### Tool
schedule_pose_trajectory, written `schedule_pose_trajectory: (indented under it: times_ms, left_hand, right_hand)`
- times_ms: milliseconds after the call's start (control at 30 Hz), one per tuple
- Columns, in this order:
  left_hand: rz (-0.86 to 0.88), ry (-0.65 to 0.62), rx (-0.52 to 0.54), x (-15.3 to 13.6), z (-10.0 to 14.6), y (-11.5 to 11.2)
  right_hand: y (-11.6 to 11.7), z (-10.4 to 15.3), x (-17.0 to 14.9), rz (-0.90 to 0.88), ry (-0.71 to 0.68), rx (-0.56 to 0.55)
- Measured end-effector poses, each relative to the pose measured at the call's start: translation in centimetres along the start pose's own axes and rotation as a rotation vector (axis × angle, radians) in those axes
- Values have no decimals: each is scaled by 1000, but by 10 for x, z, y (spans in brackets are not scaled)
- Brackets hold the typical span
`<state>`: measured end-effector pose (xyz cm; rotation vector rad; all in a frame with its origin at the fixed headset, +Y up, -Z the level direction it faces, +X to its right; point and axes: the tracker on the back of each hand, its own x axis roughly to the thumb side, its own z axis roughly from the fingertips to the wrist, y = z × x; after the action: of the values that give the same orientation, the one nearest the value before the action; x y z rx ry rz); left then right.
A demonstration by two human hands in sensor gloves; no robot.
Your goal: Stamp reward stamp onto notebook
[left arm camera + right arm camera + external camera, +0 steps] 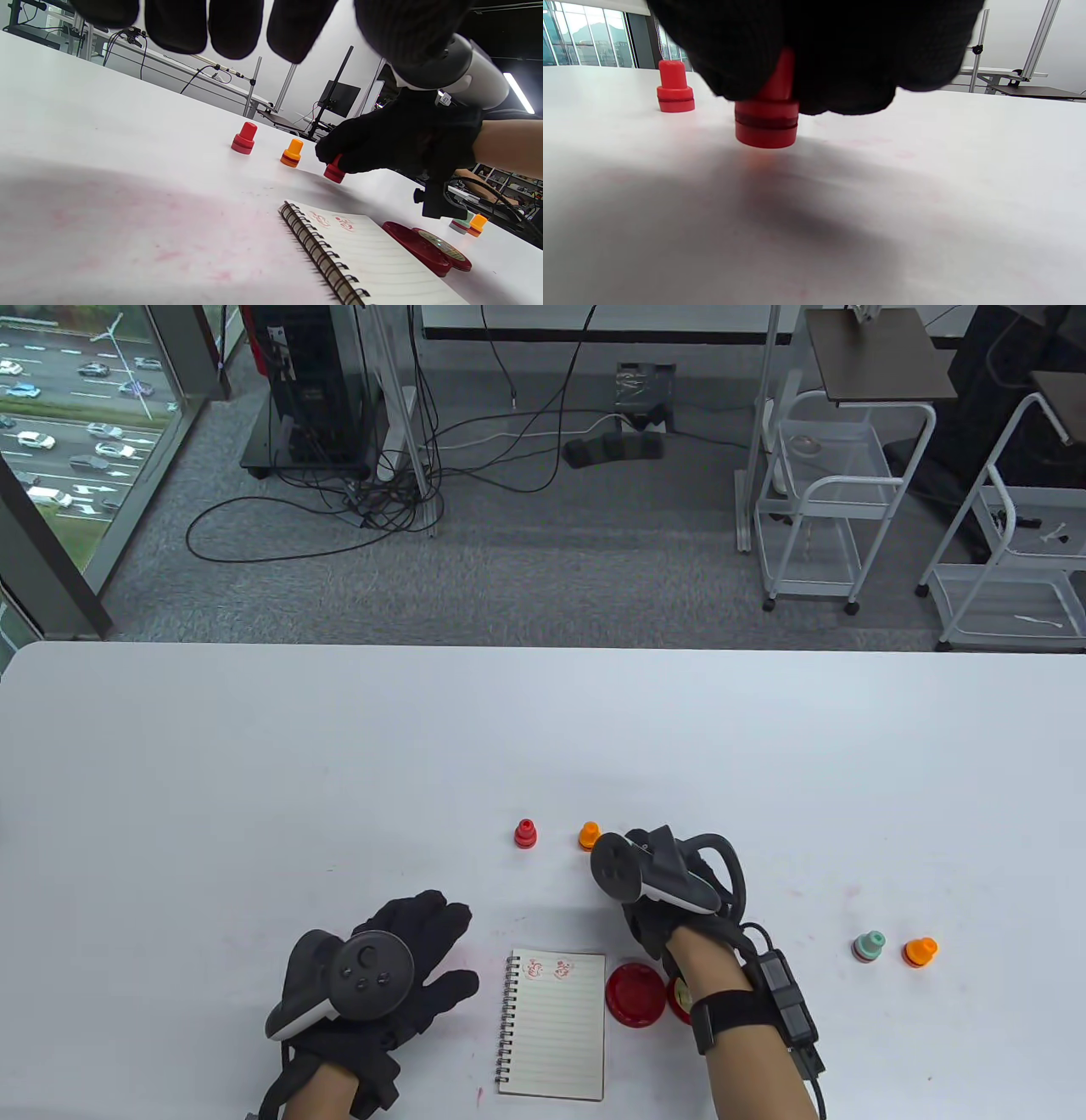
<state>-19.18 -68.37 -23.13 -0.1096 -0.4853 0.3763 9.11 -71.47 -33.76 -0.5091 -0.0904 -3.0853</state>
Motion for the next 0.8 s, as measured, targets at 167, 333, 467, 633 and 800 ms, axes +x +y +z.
schedule_pose_trajectory:
  times_ms: [167,333,467,633,800]
  left_hand:
    - [7,0,-23,-1,-2,-5]
    - [-9,-3,-46,2,-3,-7]
    - [-3,-11,-26,4,-1,-6]
    - [-26,-30,-31,9,-1,-12]
    - [-9,-72,-30,18,-2,-20]
  right_hand:
    - [-14,19,-7,-47,4,-54]
    - [-28,49,-14,-129,17,-105]
    - [-35,73,-14,-184,8,-143]
    - [-39,97,-12,-264,8,-191]
    - [-35,114,-4,-393,-4,-222]
